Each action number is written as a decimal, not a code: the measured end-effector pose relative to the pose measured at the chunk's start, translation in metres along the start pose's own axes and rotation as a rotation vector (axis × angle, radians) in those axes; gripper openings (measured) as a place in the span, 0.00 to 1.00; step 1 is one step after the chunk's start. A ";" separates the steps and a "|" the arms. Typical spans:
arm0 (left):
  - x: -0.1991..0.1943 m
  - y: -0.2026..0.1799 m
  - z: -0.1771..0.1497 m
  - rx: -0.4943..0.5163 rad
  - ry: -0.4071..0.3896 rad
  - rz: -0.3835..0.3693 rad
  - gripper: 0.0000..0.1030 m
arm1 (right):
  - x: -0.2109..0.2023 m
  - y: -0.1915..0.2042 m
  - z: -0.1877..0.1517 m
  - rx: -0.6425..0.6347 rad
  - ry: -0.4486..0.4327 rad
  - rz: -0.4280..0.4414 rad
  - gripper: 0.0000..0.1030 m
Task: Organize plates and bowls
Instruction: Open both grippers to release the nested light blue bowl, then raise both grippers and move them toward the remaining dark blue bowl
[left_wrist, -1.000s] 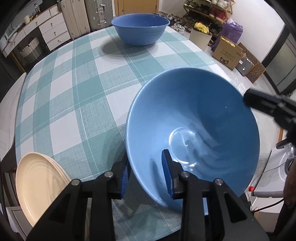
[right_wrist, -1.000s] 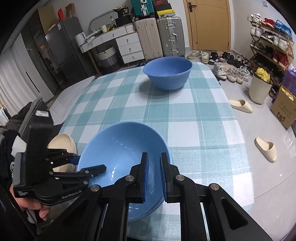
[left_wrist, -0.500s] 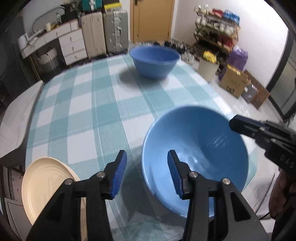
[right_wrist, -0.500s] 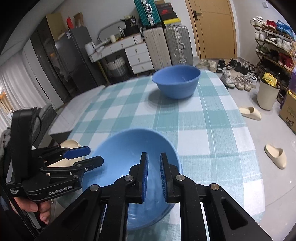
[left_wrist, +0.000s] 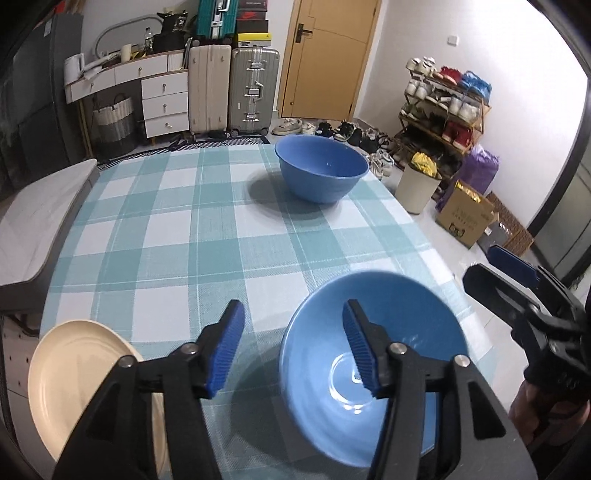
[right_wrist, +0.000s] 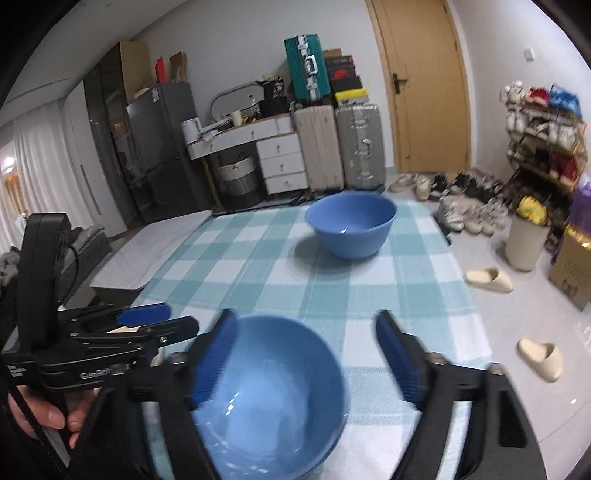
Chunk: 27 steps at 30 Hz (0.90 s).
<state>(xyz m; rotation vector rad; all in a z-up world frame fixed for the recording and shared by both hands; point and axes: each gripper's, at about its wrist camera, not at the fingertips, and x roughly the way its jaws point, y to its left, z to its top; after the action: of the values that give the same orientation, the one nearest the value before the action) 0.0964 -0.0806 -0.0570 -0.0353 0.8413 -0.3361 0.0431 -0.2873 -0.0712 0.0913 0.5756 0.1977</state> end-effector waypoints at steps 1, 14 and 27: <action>0.000 0.000 0.001 -0.002 -0.008 0.008 0.65 | -0.002 0.000 0.002 -0.010 -0.024 -0.003 0.83; -0.008 0.003 0.012 -0.020 -0.135 0.148 0.91 | -0.001 -0.008 0.008 -0.001 -0.092 0.076 0.92; -0.046 -0.006 0.020 0.038 -0.164 0.184 0.92 | -0.048 0.005 0.043 -0.009 -0.130 0.097 0.94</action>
<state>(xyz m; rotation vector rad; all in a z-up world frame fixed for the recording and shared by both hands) 0.0806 -0.0739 -0.0092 0.0488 0.6695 -0.1736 0.0268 -0.2934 -0.0089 0.1225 0.4411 0.2868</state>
